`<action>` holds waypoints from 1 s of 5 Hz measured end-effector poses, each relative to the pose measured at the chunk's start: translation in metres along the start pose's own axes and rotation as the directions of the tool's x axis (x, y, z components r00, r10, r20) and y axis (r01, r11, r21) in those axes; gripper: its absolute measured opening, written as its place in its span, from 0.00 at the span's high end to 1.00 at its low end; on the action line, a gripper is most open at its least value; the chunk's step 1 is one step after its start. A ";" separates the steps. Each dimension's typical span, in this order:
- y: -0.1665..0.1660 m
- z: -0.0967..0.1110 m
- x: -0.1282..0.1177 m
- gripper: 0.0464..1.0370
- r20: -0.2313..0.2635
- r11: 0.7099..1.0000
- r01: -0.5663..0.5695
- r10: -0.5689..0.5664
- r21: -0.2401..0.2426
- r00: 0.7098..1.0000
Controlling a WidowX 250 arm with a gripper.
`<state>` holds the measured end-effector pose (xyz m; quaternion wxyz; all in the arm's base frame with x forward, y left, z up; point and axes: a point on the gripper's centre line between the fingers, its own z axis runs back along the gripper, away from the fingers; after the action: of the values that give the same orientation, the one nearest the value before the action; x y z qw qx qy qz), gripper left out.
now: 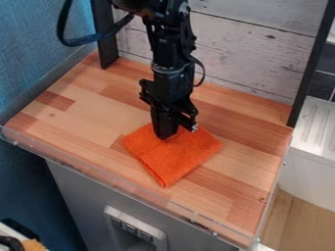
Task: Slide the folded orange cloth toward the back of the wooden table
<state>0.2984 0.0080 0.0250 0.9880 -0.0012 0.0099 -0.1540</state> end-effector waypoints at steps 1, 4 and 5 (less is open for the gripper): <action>-0.001 -0.004 0.003 0.99 -0.002 1.000 0.012 -0.012 0.007 1.000; 0.009 -0.008 0.002 0.99 0.022 1.000 -0.011 0.011 0.022 1.000; 0.015 -0.012 0.001 0.99 0.022 0.998 -0.061 0.061 0.016 0.998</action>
<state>0.3037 0.0217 0.0125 0.9923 0.0056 -0.0021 -0.1239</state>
